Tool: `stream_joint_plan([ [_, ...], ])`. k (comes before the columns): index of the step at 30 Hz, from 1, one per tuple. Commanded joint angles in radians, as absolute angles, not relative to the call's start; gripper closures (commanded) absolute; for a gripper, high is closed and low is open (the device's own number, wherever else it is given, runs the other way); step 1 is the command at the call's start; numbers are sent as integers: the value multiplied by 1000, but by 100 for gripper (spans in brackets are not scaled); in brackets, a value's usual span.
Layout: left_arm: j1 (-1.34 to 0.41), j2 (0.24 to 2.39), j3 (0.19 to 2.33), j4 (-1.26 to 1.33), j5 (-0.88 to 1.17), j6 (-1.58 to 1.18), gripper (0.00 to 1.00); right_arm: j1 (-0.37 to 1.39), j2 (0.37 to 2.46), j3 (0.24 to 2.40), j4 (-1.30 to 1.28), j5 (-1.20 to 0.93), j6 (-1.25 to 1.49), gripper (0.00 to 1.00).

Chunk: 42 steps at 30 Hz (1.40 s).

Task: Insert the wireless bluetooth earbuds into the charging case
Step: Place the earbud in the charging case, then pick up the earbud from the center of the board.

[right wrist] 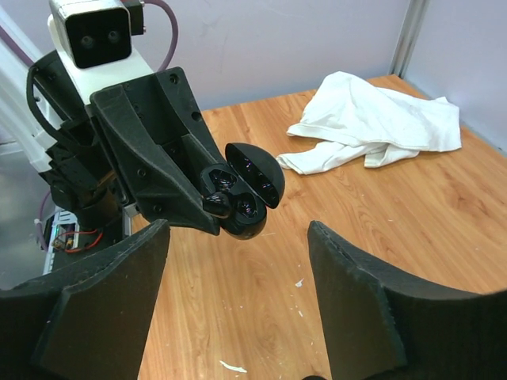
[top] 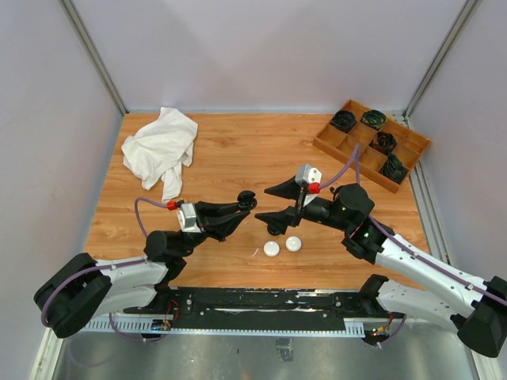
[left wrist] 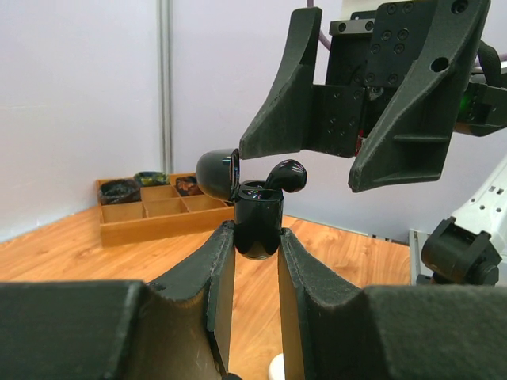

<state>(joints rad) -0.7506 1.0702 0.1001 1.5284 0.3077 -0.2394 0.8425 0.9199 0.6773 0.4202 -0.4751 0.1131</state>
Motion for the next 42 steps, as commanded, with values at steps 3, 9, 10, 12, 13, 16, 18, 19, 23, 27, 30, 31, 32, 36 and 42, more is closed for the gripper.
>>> stream_joint_plan([
  [3, -756, 1060, 109, 1699, 297, -195, 100, 858, 926, 714, 411, -437, 91, 16],
  [9, -756, 1065, 113, 1683, 300, -183, 100, 862, 961, 741, 436, -432, 127, 1],
  [10, -756, 1064, 113, 1680, 301, -180, 100, 864, 965, 742, 437, -420, 131, 1],
  [12, -756, 1066, 114, 1678, 304, -179, 100, 868, 972, 745, 438, -387, 136, 2],
  [13, -757, 1067, 114, 1678, 307, -179, 100, 868, 976, 744, 441, -374, 141, 2],
  [16, -756, 1071, 116, 1680, 315, -181, 100, 871, 984, 746, 437, -342, 145, 2],
  [18, -756, 1069, 117, 1683, 319, -181, 100, 872, 983, 740, 436, -321, 140, 1],
  [19, -756, 1067, 117, 1683, 320, -181, 100, 871, 979, 738, 432, -308, 136, 1],
  [23, -756, 1058, 111, 1685, 326, -182, 100, 871, 957, 725, 396, -260, 112, 1],
  [27, -756, 1055, 107, 1695, 331, -191, 100, 870, 933, 708, 378, -227, 93, 1],
  [30, -756, 1054, 107, 1700, 341, -194, 100, 870, 924, 704, 362, -216, 79, 1],
  [31, -756, 1053, 107, 1701, 345, -195, 100, 870, 922, 702, 357, -213, 74, 1],
  [32, -756, 1052, 107, 1701, 351, -197, 100, 870, 921, 700, 352, -210, 70, 1],
  [36, -757, 1045, 113, 1699, 379, -205, 100, 869, 920, 700, 336, -205, 61, 1],
  [42, -756, 1029, 100, 1655, 355, -186, 100, 851, 916, 707, 306, -195, 56, 1],
])
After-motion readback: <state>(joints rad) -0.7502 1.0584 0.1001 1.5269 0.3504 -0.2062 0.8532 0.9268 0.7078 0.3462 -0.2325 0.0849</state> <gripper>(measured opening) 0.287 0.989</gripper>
